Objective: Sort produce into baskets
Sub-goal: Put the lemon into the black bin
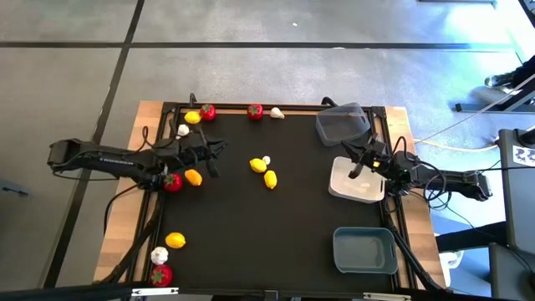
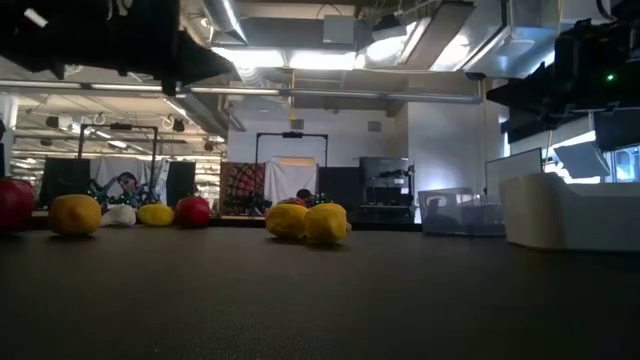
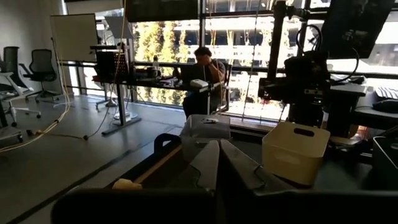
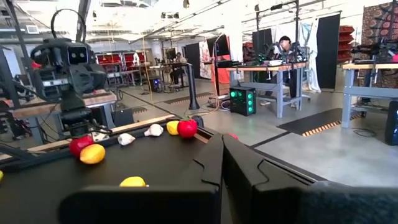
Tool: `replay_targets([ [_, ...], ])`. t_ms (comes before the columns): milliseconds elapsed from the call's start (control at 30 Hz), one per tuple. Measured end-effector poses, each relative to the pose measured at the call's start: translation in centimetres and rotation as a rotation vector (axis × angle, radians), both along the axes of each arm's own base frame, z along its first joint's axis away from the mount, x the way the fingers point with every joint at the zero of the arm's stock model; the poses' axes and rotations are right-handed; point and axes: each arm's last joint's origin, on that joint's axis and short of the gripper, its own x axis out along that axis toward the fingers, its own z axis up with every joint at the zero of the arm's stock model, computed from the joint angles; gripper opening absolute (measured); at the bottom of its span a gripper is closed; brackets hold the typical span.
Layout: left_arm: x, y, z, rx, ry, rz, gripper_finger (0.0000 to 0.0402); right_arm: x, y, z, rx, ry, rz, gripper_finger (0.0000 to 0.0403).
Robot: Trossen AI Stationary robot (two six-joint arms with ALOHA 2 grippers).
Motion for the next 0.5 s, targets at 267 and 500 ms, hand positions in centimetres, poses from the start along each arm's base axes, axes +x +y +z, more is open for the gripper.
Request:
replay_targets([
  [267,2.1,0.3,0.7,0.040,-0.023,0.004,0.0006,0.0,0.0,0.0,-0.004,0.004,0.000,0.0010],
  [500,3.5,1.1,0.1,0.003,0.020,-0.011,0.0076,0.0,0.0,0.0,0.021,-0.006,0.003,0.0010],
])
